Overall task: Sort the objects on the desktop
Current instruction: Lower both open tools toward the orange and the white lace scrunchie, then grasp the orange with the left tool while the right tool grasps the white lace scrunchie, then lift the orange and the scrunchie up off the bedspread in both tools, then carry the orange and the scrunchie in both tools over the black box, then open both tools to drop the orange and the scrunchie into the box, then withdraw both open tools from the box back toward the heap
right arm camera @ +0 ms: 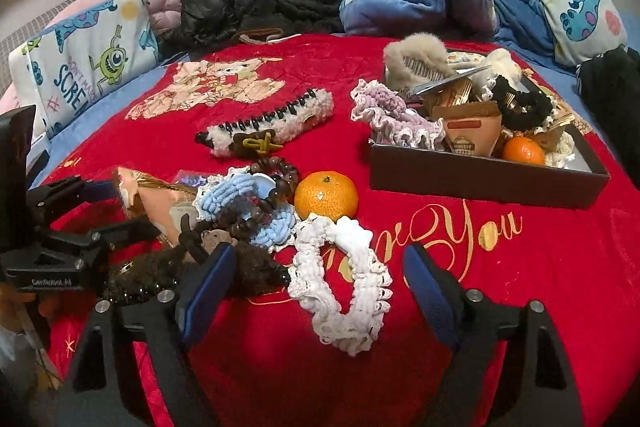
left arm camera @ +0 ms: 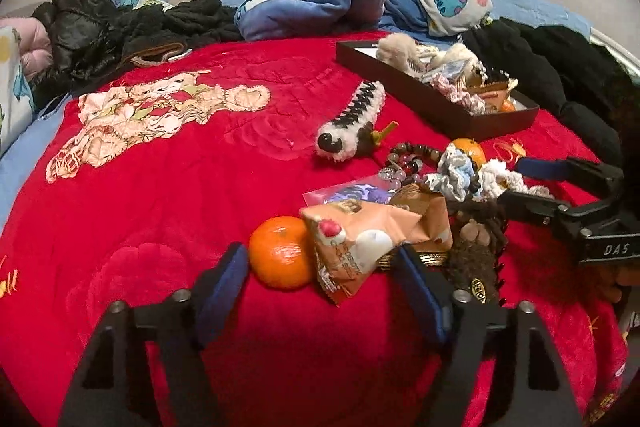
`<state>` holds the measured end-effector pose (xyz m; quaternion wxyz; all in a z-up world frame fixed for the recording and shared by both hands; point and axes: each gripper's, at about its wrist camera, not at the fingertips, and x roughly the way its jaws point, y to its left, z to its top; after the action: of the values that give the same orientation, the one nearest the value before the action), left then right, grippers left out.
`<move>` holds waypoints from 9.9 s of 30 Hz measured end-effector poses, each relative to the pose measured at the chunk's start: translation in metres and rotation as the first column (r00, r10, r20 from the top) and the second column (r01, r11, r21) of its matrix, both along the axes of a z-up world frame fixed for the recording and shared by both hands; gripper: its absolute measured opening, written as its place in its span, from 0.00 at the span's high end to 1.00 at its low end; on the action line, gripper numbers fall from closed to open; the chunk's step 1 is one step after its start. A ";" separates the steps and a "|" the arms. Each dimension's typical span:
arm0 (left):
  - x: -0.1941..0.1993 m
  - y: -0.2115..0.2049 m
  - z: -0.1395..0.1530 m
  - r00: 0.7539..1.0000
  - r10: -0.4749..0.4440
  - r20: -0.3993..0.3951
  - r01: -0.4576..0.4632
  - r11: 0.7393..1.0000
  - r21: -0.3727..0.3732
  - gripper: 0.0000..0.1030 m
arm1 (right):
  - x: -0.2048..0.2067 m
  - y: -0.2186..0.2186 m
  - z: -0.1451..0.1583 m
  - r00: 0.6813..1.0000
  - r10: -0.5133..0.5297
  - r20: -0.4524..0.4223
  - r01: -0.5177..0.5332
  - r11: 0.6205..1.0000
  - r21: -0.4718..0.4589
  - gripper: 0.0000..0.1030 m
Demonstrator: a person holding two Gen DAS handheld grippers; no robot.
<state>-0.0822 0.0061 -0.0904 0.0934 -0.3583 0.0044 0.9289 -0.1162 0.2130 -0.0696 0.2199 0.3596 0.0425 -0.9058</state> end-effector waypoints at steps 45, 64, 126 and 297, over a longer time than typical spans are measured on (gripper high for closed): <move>-0.013 -0.007 -0.002 0.998 0.049 0.040 -0.050 0.999 0.013 0.60 | 0.010 0.010 -0.002 0.997 0.037 0.069 -0.034 0.998 -0.044 0.80; 0.020 -0.016 0.016 0.996 0.077 -0.050 -0.075 0.996 0.047 0.65 | 0.029 0.018 0.020 0.999 0.036 0.005 -0.035 0.997 -0.073 0.91; 0.095 0.034 0.069 0.988 0.012 -0.151 -0.014 1.000 -0.008 0.65 | 0.076 0.063 0.041 1.000 -0.020 0.023 0.025 0.967 -0.254 0.92; 0.048 0.093 0.024 0.965 -0.014 -0.263 0.015 1.000 0.001 0.00 | 0.081 0.108 0.032 0.816 -0.478 -0.325 0.441 0.879 -0.183 0.00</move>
<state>-0.0343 0.0993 -0.0662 0.0992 -0.2316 0.0178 0.9676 -0.0356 0.3214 -0.0375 0.0006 0.1753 -0.0509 -0.9832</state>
